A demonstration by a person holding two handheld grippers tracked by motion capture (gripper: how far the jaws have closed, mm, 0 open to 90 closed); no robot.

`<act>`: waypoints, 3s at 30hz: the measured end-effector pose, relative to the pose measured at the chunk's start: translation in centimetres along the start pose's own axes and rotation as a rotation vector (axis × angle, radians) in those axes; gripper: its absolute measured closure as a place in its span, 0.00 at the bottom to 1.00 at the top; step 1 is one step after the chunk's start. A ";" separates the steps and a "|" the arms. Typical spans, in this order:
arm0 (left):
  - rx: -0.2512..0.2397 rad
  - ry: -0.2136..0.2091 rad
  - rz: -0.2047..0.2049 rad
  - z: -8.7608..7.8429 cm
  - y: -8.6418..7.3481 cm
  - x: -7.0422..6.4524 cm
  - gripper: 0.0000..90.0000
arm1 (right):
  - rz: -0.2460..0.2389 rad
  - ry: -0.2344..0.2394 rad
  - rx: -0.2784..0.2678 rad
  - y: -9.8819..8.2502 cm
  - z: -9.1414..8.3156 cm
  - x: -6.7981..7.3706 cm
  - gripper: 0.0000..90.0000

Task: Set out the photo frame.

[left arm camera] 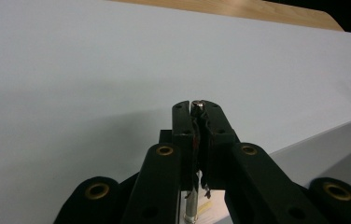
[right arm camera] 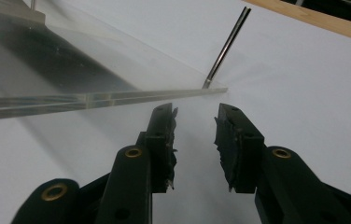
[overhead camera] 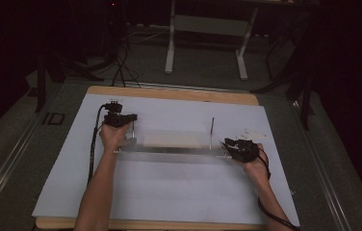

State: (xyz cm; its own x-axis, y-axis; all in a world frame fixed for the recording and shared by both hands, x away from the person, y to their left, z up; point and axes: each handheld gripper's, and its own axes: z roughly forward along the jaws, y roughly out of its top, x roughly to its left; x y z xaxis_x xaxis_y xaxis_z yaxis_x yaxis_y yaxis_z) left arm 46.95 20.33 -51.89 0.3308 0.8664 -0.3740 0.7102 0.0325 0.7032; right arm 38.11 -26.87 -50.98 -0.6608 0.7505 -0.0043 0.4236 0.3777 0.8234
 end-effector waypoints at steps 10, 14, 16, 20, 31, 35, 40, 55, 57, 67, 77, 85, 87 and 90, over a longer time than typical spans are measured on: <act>0.003 0.001 0.002 0.0 0.0 0.0 0.95 | -0.047 0.097 -0.078 0.3 -0.3 0.5 0.59; 0.003 0.000 -0.001 0.0 0.0 0.0 0.95 | -0.096 0.112 -0.110 0.5 -0.1 1.2 0.55; 0.004 0.000 -0.003 0.0 0.0 0.0 0.95 | -0.110 0.108 -0.115 0.7 0.1 1.4 0.52; -0.003 -0.004 -0.003 0.0 -0.1 0.0 0.95 | -0.125 0.108 -0.130 0.7 0.5 1.5 0.48; -0.007 -0.018 -0.014 0.0 -0.2 0.2 0.95 | -0.145 0.144 -0.140 1.3 1.1 2.2 0.50; -0.012 -0.017 -0.013 0.0 -0.2 0.2 0.95 | -0.133 0.154 -0.136 1.3 1.1 2.2 0.50; -0.005 -0.005 0.017 -0.1 -0.1 0.0 0.93 | -0.129 0.155 -0.134 1.3 1.1 2.1 0.50; -0.104 -0.068 0.104 -3.0 -1.6 0.6 0.78 | -0.117 0.160 -0.125 1.6 1.1 2.0 0.50; -0.117 -0.073 0.121 -3.7 -1.9 0.7 0.77 | -0.115 0.161 -0.122 1.7 1.1 2.0 0.50; -0.191 -0.082 0.170 -6.8 -3.7 0.5 0.71 | -0.100 0.162 -0.118 2.1 1.1 1.8 0.50; -0.192 -0.083 0.229 -8.4 -4.7 0.1 0.67 | -0.088 0.161 -0.126 2.4 1.1 1.6 0.50; -0.193 -0.085 0.265 -9.4 -5.2 0.2 0.66 | -0.070 0.158 -0.137 2.9 1.2 1.3 0.50; -0.193 -0.074 0.279 -9.6 -5.3 0.2 0.65 | -0.065 0.159 -0.137 3.0 1.2 1.3 0.50; -0.189 -0.080 0.307 -9.9 -5.5 0.1 0.65 | -0.062 0.163 -0.133 3.1 1.2 1.2 0.50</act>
State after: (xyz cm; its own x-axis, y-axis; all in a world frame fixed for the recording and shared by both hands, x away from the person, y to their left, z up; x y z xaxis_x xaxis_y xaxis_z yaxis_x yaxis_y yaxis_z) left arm 36.91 25.18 -49.83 0.5637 0.8085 -0.1690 0.4452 -0.1251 0.8867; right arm 39.40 -24.12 -49.08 -0.7792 0.6263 0.0252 0.3006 0.3380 0.8919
